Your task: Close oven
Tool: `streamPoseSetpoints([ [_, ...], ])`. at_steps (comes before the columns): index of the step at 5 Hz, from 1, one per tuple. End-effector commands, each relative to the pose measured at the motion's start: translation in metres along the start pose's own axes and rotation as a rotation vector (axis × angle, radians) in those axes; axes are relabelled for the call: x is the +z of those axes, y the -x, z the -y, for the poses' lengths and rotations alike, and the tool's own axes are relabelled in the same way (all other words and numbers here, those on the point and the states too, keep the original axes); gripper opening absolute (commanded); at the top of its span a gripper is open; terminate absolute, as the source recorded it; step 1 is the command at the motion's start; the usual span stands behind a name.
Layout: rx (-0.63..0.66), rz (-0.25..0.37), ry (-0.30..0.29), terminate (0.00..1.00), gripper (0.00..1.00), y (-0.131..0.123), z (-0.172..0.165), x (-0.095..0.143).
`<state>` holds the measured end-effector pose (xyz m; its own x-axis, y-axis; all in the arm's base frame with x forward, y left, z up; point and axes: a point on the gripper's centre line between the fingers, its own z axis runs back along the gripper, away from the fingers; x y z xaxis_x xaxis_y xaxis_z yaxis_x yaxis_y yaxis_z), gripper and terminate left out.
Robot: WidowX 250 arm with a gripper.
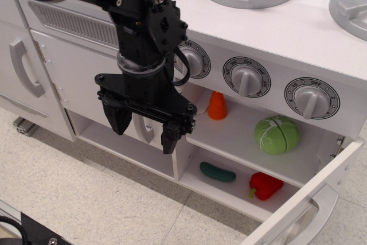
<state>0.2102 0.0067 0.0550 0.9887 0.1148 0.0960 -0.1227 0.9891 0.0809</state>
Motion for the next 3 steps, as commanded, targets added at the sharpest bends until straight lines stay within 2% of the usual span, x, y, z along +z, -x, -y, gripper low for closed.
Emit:
streamPoseSetpoints([
  [1,0.0,0.0,0.0,0.0,1.0,0.0,0.0,0.0],
  [2,-0.182,0.029,0.092,0.0,1.0,0.005,0.034,-0.003],
  [3,-0.228,0.072,0.132,0.0,1.0,0.016,0.065,0.008],
])
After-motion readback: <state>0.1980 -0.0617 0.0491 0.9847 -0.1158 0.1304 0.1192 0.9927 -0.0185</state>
